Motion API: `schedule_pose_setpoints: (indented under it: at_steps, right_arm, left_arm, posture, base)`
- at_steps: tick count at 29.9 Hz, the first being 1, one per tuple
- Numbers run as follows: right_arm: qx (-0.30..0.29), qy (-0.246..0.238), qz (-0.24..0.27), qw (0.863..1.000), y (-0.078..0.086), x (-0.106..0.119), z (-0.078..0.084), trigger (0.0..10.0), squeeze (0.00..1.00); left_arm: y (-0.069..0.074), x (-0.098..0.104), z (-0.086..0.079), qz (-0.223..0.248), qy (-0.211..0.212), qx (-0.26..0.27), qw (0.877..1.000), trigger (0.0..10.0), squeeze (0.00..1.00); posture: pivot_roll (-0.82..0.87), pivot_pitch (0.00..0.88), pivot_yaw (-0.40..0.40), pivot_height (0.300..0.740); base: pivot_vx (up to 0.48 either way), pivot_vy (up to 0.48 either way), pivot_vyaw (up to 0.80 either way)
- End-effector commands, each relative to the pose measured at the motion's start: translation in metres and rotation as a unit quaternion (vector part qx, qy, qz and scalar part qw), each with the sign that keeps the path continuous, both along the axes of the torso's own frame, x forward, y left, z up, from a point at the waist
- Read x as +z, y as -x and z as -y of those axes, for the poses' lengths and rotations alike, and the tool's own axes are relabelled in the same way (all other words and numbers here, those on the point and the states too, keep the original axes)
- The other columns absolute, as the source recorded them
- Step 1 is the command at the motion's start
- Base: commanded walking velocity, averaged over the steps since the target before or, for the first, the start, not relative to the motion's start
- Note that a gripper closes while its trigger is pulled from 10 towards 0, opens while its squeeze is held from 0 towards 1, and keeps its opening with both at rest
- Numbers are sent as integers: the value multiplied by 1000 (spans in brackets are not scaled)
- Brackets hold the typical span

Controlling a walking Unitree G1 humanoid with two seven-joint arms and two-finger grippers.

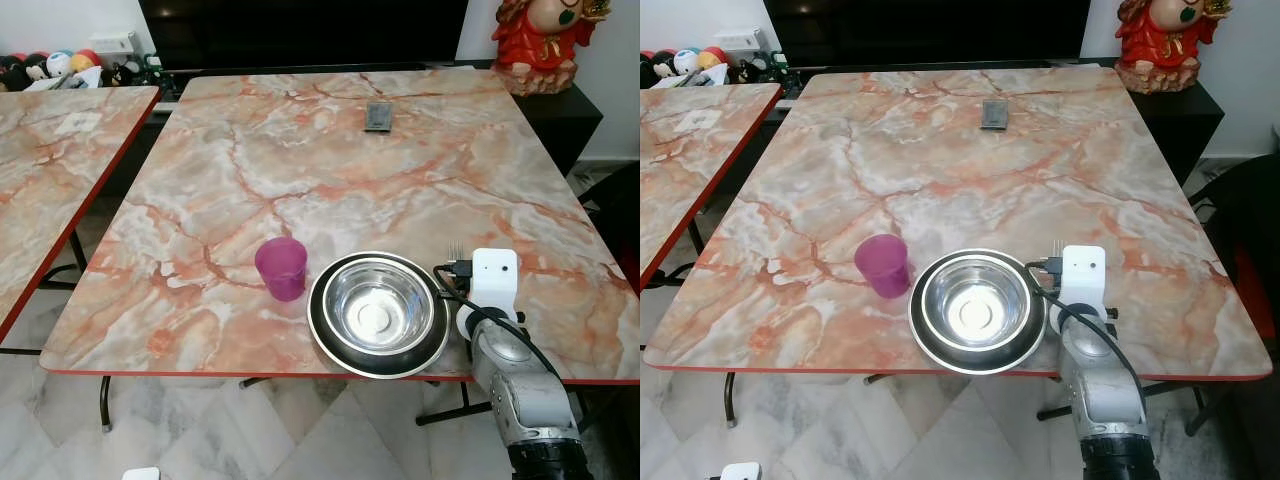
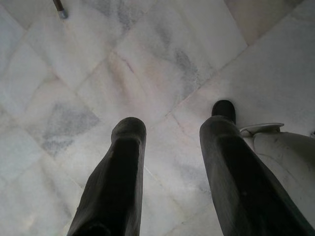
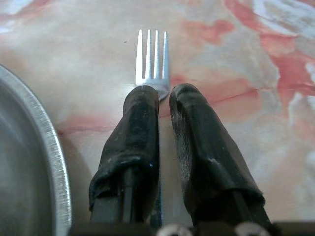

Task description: Setting the table

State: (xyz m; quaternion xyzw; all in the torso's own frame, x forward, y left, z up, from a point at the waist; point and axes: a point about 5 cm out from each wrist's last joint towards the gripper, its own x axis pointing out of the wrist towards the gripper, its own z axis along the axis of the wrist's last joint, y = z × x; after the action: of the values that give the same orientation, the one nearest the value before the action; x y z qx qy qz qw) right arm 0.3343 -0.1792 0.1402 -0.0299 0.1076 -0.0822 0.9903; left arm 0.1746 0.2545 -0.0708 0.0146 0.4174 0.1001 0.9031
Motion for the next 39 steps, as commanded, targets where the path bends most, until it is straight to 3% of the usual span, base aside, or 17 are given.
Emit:
schedule_pose_setpoints:
  at_steps: [1, 4, 9, 21, 26, 39]
  right_arm:
    - [-6, 2, 6, 1000, -1, 1, 2, 10000, 0]
    - [-12, 0, 16, 1000, -1, 3, 3, 10000, 0]
    - [-28, -9, 87, 996, -3, 17, 7, 10000, 0]
    - [-10, -8, 141, 990, -6, 30, -1, 10000, 0]
    - [21, 5, 147, 989, 0, 24, -11, 10000, 0]
    - [0, 0, 187, 982, 7, 27, -6, 10000, 0]
  left_arm:
    - [11, -4, -4, -21, -2, 5, 1000, 10000, 0]
    - [12, -5, -4, -21, -2, 4, 1000, 10000, 0]
    - [13, -5, -3, -21, -2, 1, 1000, 10000, 0]
    - [13, -5, -3, -18, -2, 4, 1000, 10000, 0]
    - [10, -4, -3, -8, 1, 10, 1000, 10000, 0]
    - [7, -4, 1, -10, 1, 10, 1000, 10000, 0]
  posture:
    - [-11, 163, 63, 740]
    - [-14, 157, 62, 740]
    - [-18, 149, 60, 740]
    - [-19, 162, 56, 740]
    - [-21, 173, 51, 740]
    - [-33, 109, 36, 740]
  base:
    - [0, 0, 0]
    - [0, 0, 0]
    - [0, 0, 0]
    - [0, 0, 0]
    - [0, 0, 0]
    - [0, 0, 0]
